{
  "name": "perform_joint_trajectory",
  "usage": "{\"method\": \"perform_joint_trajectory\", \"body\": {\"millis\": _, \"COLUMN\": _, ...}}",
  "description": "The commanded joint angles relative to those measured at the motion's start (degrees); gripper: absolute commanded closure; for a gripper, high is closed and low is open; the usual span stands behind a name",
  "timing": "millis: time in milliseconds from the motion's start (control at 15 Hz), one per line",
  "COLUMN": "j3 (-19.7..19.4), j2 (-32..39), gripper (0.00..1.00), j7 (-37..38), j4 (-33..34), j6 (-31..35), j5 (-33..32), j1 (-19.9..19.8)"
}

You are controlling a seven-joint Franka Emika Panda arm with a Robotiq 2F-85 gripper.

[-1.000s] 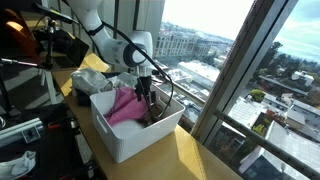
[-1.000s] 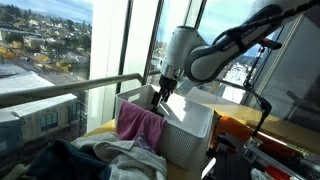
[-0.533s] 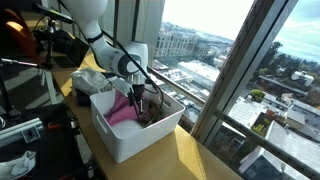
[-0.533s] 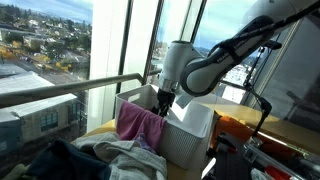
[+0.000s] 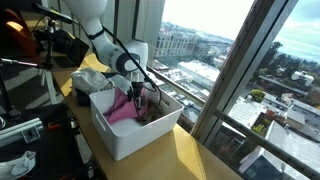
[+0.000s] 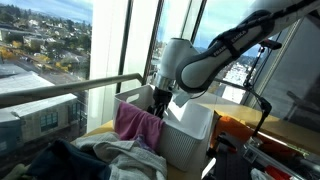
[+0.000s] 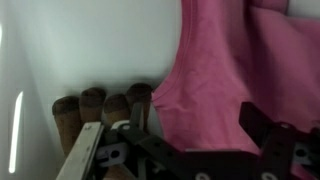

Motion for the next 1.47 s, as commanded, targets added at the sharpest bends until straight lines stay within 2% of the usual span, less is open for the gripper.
{"method": "perform_joint_trajectory", "body": {"millis": 0, "j3": 2.7, "j2": 0.6, "gripper": 0.35, "j7": -4.4, "j4": 1.8, "j6": -1.0, "j5": 4.1, "j1": -2.5}}
{"method": "perform_joint_trajectory", "body": {"millis": 467, "j3": 5.5, "j2": 0.2, "gripper": 0.88, "j7": -9.4, "j4": 2.0, "j6": -2.0, "j5": 10.0, "j1": -5.8}}
{"method": "perform_joint_trajectory", "body": {"millis": 600, "j3": 6.1, "j2": -0.2, "gripper": 0.99, "j7": -10.4, "j4": 2.1, "j6": -2.3, "j5": 11.5, "j1": -6.5}}
{"method": "perform_joint_trajectory", "body": {"millis": 933, "j3": 6.7, "j2": -4.1, "gripper": 1.00, "j7": -11.7, "j4": 2.6, "j6": -3.6, "j5": 13.4, "j1": -7.4}}
{"method": "perform_joint_trajectory", "body": {"millis": 1267, "j3": 6.9, "j2": -8.7, "gripper": 1.00, "j7": -12.1, "j4": 3.2, "j6": -5.5, "j5": 13.9, "j1": -6.5}}
{"method": "perform_joint_trajectory", "body": {"millis": 1333, "j3": 7.0, "j2": -9.3, "gripper": 0.74, "j7": -12.1, "j4": 3.1, "j6": -6.2, "j5": 13.9, "j1": -6.1}}
{"method": "perform_joint_trajectory", "body": {"millis": 1400, "j3": 7.3, "j2": -9.9, "gripper": 0.73, "j7": -12.2, "j4": 3.0, "j6": -6.9, "j5": 14.0, "j1": -6.0}}
